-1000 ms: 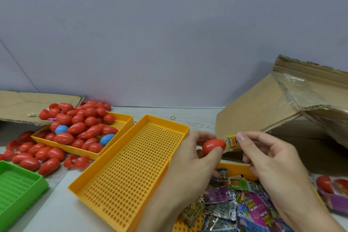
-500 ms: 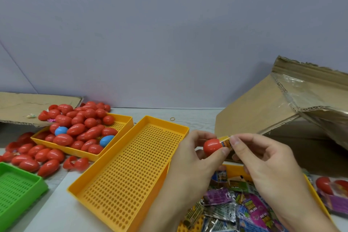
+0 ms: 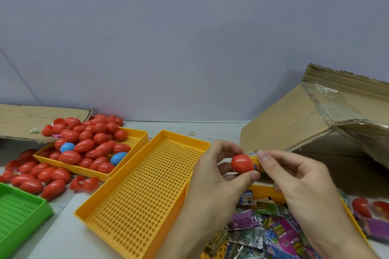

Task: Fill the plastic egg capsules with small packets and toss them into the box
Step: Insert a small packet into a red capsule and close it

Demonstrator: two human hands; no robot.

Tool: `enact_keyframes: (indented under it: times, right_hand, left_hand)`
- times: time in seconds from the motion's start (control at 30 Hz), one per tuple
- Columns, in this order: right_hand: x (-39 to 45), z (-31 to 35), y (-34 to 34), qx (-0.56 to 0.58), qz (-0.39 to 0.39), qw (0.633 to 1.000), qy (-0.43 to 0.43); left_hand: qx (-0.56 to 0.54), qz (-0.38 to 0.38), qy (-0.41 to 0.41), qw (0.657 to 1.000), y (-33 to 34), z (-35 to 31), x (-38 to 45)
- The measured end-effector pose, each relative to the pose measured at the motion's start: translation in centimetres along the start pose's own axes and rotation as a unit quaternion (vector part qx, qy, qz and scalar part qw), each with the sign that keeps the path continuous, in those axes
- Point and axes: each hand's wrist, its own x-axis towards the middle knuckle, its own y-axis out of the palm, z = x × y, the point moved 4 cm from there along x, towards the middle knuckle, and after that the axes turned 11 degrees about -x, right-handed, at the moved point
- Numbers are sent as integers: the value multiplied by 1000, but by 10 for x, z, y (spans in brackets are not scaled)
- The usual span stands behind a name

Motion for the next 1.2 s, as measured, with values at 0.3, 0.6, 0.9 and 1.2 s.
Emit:
enact_keyframes:
  times: [0.3, 0.6, 0.9, 1.2]
  right_hand:
    - [1, -2, -2, 19, -7, 1000, 4]
    - [1, -1, -3, 39, -6, 999, -10]
    - [2, -6, -4, 19, 3, 1000, -23]
    - [1, -5, -4, -1, 20, 999, -38]
  left_hand:
    - [-28, 9, 5, 1000, 1, 1, 0]
    - [-34, -1, -13, 999, -3, 5, 1]
    - [-26, 4, -4, 1000, -5, 4, 2]
    - [-11, 22, 12, 1000, -3, 1, 1]
